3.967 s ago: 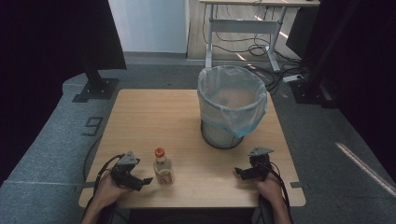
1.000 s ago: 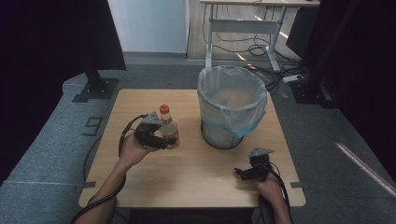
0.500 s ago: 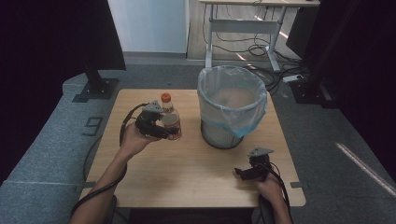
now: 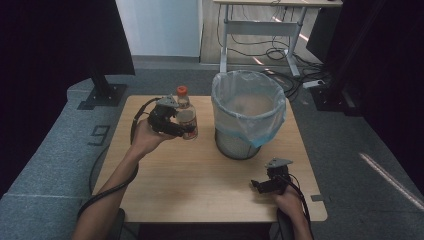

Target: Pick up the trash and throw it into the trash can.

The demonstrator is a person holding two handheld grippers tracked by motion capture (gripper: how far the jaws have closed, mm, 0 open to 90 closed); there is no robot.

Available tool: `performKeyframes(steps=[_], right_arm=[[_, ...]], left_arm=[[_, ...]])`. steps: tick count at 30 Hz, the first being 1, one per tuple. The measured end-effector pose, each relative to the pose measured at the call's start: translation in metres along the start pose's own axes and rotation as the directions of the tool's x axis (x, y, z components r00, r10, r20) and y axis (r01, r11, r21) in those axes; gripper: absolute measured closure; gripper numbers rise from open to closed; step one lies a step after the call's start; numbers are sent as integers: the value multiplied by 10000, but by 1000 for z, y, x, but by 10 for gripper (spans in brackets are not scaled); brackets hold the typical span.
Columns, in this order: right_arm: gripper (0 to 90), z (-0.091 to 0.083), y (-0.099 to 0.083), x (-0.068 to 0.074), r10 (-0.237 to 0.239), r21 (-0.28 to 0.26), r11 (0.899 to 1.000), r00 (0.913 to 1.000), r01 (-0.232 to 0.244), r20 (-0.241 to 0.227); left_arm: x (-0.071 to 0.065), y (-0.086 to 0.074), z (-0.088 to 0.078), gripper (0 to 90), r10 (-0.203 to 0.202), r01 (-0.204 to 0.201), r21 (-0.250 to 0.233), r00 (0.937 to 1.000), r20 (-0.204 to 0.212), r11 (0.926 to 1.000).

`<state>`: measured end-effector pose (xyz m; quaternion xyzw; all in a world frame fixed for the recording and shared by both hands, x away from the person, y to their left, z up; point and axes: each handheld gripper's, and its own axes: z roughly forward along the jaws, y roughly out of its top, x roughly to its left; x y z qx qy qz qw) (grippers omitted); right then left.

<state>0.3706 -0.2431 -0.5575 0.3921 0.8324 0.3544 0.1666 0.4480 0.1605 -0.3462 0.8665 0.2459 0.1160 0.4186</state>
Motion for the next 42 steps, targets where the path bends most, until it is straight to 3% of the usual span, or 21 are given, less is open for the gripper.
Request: performKeyframes(steps=[14,24,42], right_arm=[[0,0,0,0,-17,19,10000,10000,17,-16],[0,0,0,0,-28,26,10000,10000,28,-11],[0,0,0,0,-28,26,10000,10000,28,-21]], left_arm=[[7,31,-5,282,-11,13,-158,9999,127,9999],[10,61,-11,282,89,-87,-248,9999,88,9997],[11,102,-17,282,307,-308,-165,9995,-77,9994]])
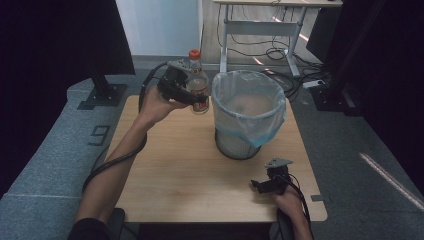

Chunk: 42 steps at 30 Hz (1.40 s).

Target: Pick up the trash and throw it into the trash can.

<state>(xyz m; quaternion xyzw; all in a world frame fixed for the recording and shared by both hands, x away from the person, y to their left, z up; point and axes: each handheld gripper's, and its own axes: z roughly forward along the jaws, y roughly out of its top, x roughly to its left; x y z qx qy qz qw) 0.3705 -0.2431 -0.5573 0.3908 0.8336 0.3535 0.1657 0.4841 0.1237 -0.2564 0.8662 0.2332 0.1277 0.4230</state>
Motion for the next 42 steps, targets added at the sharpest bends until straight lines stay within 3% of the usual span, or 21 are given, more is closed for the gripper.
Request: performKeyframes(steps=[9,16,29,42], right_arm=[[0,0,0,0,0,1,10000,10000,0,1],[0,0,0,0,28,17,10000,10000,-28,-6],[0,0,0,0,3,-19,10000,10000,-3,-31],[0,0,0,0,-26,4,10000,10000,26,-53]], left_arm=[[-1,28,-9,282,105,-105,-148,9999,-38,9998],[-4,46,-6,282,171,-172,-200,9998,-68,9997],[-11,65,24,282,270,-270,-286,9996,24,9992],[-20,61,57,282,333,-331,-166,9994,72,9993]])
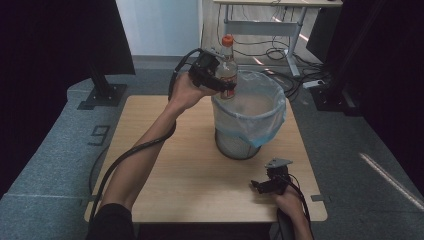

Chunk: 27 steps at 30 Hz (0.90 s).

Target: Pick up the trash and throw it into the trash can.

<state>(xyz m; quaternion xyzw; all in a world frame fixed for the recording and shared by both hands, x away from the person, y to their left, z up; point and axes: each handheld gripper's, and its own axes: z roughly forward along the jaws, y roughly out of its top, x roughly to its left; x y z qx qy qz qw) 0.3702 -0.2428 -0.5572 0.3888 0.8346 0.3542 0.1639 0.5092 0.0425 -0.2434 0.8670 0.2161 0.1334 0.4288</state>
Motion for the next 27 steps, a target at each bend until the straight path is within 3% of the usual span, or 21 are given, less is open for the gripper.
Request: performKeyframes(steps=[11,27], right_arm=[[0,0,0,0,-1,13,10000,10000,1,-19],[0,0,0,1,-24,9,10000,10000,24,-38]], left_arm=[[-3,-16,27,282,1,-7,459,9999,119,9989],[-6,-36,46,281,239,-253,973,9996,160,9949]])
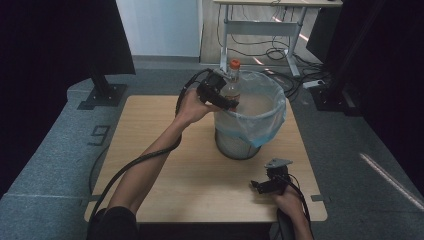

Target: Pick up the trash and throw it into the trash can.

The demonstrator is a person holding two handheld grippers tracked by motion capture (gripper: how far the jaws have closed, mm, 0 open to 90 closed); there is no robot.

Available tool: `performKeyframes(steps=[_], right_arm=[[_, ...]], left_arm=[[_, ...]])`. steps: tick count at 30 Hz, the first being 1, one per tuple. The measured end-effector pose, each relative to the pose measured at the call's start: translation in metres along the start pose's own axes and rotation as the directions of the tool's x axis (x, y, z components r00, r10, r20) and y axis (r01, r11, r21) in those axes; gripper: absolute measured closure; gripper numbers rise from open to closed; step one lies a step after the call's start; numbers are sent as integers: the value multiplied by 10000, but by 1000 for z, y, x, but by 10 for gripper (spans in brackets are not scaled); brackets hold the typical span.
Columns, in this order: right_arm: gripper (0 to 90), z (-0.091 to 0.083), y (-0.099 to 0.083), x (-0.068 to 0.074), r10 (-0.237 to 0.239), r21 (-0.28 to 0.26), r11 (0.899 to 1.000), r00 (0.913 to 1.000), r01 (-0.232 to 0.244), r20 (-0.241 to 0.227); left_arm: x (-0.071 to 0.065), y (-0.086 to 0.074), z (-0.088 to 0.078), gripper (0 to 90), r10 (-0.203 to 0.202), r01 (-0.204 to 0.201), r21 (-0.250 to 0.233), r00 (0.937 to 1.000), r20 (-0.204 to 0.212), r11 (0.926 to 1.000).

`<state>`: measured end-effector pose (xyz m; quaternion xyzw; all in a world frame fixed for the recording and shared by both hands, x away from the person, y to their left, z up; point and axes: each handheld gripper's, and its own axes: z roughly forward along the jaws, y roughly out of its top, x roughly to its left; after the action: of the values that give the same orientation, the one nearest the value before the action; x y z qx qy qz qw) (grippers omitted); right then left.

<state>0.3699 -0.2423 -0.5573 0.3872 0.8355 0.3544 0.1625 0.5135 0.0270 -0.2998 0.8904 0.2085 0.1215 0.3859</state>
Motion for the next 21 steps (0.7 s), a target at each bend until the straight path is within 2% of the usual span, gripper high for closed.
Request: performKeyframes(steps=[7,10,12,13,14,17,18,21], right_arm=[[0,0,0,0,-33,-12,10000,10000,33,-4],[0,0,0,0,-36,-10,10000,10000,36,-3],[0,0,0,0,-38,-10,10000,10000,38,-6],[0,0,0,0,-38,-10,10000,10000,38,-6],[0,0,0,0,-54,-3,10000,10000,54,2],[0,0,0,1,-89,-25,10000,9999,88,-61],[0,0,0,1,-92,-25,10000,9999,92,-60],[0,0,0,1,-66,-10,10000,10000,66,-73]], left_arm=[[-1,-7,10,277,111,-109,291,9999,-83,9995],[-1,-6,14,264,-13,7,308,9998,190,9995],[-3,-5,14,198,81,-80,89,9999,-93,9999],[-4,-5,13,198,65,-65,6,10000,-24,10000],[-4,-4,12,152,122,-122,-68,9999,6,9999],[-8,-3,10,28,511,-513,-41,9979,-388,9987],[-8,-2,9,8,482,-486,-58,9976,-504,9988],[-7,-2,2,0,434,-442,-252,9986,-309,9987]])
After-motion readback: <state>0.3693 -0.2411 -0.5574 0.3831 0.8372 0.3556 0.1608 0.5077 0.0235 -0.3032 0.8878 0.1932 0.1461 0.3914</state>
